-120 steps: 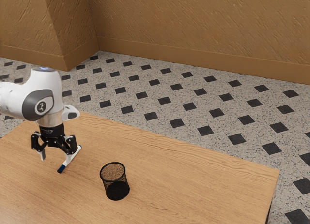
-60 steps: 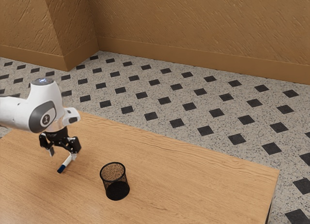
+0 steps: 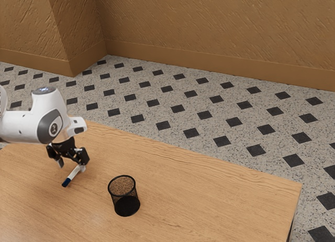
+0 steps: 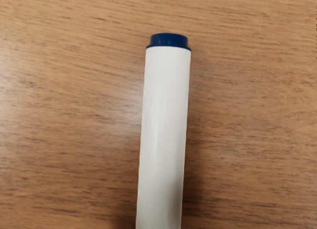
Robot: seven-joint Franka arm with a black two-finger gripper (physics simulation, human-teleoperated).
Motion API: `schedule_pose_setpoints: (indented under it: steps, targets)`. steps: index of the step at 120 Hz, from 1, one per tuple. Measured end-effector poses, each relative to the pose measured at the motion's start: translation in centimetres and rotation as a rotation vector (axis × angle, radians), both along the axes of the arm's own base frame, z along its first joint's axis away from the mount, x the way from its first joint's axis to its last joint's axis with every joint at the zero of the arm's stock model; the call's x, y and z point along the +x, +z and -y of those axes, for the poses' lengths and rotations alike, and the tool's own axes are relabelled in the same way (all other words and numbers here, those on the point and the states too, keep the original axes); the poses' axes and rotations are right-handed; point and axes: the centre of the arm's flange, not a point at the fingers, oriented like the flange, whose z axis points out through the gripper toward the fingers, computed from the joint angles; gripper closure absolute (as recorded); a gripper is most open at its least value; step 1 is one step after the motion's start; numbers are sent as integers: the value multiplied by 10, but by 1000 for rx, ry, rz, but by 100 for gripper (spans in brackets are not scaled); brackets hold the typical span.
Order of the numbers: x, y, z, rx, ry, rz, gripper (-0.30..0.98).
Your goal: Put the marker into the pen holder.
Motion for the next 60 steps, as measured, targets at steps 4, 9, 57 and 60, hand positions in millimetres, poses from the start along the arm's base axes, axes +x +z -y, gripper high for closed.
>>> schedule_pose_setpoints:
  steps: [4,9,57,60]
  targets:
    - [0,-1,0,-4,-4,-1,0]
    - [0,-3,0,-8,-9,-2,0]
    - [23,-8,-8,-23,-71,18,0]
    - [24,-8,-8,-24,-74,20,0]
